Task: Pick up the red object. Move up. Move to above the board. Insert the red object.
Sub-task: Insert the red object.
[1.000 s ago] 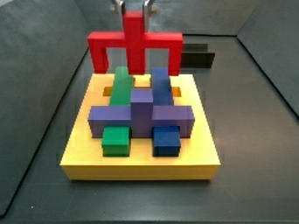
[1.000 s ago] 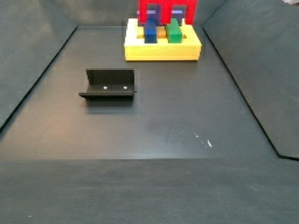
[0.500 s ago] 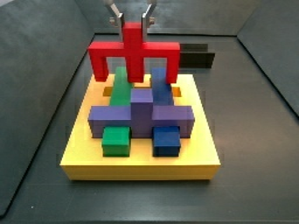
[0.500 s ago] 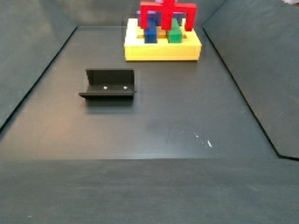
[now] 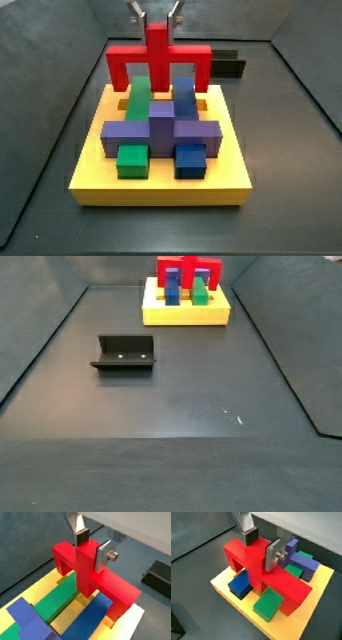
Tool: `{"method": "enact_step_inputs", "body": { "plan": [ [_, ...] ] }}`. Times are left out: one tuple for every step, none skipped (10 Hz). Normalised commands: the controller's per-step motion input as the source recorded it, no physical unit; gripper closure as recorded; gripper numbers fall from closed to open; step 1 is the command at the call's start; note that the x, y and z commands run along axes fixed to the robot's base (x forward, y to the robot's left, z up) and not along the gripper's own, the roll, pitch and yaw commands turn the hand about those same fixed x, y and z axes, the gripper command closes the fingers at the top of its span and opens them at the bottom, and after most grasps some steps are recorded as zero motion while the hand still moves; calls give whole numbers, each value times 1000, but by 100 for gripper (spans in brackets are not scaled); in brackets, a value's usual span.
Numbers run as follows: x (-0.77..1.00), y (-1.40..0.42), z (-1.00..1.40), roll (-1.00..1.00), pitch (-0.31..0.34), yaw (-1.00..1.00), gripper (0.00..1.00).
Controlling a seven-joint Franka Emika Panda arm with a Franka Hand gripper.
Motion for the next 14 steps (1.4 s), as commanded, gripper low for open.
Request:
{"method": "enact_step_inputs", "body": {
  "plan": [
    [211, -43, -257, 0, -30, 0, 100],
    [214, 0, -189, 0, -24, 0, 100],
    [137, 0, -166, -14, -20, 14, 100],
    [0, 0, -203, 0, -50, 0, 100],
    [-37, 51, -171, 0, -70, 0, 100],
    [0, 0, -91, 246, -66, 6, 100],
    [0, -80, -80, 426, -66, 0, 100],
    [0, -89, -106, 471, -60, 0, 100],
    [0, -117, -106, 389, -47, 0, 100],
    [0, -137, -131, 301, -33, 0, 100],
    [0, -37, -140, 147, -11, 0, 100],
    [0, -17, -186, 106, -14, 0, 100],
    [-34, 0, -206, 60, -19, 0, 100],
    [-63, -89, -200, 27, -4, 80, 100]
  ]
}}
